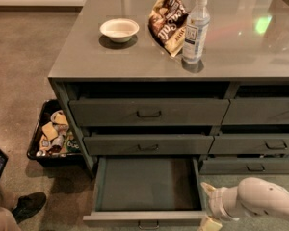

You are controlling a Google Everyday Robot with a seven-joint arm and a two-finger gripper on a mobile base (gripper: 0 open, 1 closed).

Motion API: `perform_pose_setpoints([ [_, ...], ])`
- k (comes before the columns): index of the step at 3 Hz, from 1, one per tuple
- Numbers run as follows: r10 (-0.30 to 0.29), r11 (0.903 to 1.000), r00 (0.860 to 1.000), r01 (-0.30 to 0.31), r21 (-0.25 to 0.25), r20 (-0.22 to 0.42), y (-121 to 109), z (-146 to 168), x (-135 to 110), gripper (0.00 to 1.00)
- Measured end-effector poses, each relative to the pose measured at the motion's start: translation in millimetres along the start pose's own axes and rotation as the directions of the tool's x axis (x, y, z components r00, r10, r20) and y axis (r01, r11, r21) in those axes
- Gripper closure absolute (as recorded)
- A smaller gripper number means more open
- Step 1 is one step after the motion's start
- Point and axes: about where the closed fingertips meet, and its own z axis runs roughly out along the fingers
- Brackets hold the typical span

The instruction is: Close bottom drawer

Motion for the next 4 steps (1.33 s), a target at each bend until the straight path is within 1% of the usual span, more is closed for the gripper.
perform_pose_setpoints([
  [1,0.007,0.9998,0.998,-0.006,-0.016,0.054,-15.9,49.7,31.9,0.0],
  [2,0.043,0.9974,0.992,-0.035,-0.063,0.122,-20.7,95.4,66.4,0.18],
  [3,0.103,0.9862,0.976,-0.075,-0.147,0.191,-1.0,144.9,96.7,0.42],
  [4,0.149,0.9716,0.962,-0.099,-0.215,0.229,18.1,179.9,116.0,0.65],
])
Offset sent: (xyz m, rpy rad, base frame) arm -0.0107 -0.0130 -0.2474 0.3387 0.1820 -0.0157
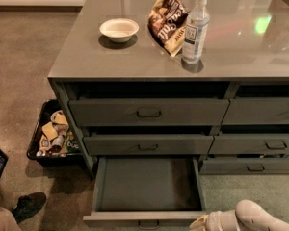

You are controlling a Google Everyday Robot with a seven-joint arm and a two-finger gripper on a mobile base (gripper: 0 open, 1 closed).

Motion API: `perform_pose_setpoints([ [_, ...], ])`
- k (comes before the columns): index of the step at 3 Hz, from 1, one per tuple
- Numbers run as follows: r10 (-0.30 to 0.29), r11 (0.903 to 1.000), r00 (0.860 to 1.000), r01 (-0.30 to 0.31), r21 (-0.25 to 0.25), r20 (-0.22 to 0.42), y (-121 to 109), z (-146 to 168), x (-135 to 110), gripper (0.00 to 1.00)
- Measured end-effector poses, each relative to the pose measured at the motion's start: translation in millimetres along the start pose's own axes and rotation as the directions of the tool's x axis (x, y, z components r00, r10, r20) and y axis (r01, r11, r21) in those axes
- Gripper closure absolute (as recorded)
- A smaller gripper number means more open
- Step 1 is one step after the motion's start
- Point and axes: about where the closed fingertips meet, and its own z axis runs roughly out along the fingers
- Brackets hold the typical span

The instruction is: Close bottom drawer

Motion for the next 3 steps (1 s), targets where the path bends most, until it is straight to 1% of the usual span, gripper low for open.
perform_pose_setpoints([
  [1,0.033,0.9991,0.999,-0.032,-0.027,0.018,-2.3,33.9,18.5,0.88],
  [2,0.061,0.9981,0.998,-0.061,-0.01,0.006,-19.0,70.6,24.9,1.0],
  [3,0.084,0.9961,0.996,-0.084,0.03,-0.009,-37.7,88.2,27.2,1.0],
])
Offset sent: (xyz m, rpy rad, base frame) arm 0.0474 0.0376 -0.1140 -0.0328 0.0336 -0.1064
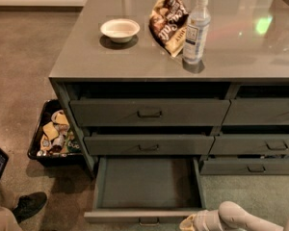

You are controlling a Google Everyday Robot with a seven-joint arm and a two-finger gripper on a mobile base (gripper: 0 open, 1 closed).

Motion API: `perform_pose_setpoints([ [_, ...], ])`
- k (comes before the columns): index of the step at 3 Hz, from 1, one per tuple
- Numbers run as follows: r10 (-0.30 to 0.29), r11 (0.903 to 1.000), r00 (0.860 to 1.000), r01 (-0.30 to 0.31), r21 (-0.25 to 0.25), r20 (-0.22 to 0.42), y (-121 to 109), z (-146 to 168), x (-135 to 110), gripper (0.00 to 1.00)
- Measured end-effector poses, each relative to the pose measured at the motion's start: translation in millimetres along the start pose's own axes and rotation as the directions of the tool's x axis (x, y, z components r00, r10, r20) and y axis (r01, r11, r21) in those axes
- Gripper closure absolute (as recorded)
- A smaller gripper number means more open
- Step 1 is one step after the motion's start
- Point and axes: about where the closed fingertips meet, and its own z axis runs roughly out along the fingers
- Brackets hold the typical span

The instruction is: Close bottom drawer

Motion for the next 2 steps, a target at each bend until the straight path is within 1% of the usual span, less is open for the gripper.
perform_pose_setpoints([
  [1,0.033,0.9972,0.999,-0.033,0.068,-0.009,-24.4,8.5,-2.8,1.0],
  [2,0.04,0.9961,0.999,-0.039,0.079,-0.008,-27.3,9.7,-3.0,1.0],
])
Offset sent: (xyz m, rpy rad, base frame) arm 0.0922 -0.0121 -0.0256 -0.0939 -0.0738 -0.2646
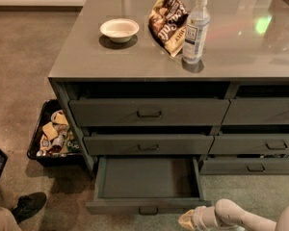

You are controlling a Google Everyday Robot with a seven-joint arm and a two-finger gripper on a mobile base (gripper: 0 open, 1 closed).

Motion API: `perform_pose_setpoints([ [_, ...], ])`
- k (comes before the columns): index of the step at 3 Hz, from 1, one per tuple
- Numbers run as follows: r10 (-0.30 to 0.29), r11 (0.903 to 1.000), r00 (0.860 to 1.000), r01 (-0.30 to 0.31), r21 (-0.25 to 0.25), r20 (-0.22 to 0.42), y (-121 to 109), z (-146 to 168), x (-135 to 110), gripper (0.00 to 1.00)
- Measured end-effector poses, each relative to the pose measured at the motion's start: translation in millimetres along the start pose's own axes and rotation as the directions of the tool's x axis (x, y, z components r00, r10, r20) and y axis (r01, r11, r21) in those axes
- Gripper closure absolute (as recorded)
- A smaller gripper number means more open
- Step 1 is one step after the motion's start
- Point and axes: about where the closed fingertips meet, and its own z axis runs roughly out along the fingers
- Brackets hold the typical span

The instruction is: Close bottom drawer

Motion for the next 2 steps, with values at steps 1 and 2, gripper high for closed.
perform_pose_setpoints([
  [1,0.059,0.9956,0.998,-0.061,0.071,0.036,-28.0,9.4,-11.1,1.0],
  [2,0.074,0.9919,0.995,-0.08,0.098,0.064,-40.2,15.1,-23.8,1.0],
])
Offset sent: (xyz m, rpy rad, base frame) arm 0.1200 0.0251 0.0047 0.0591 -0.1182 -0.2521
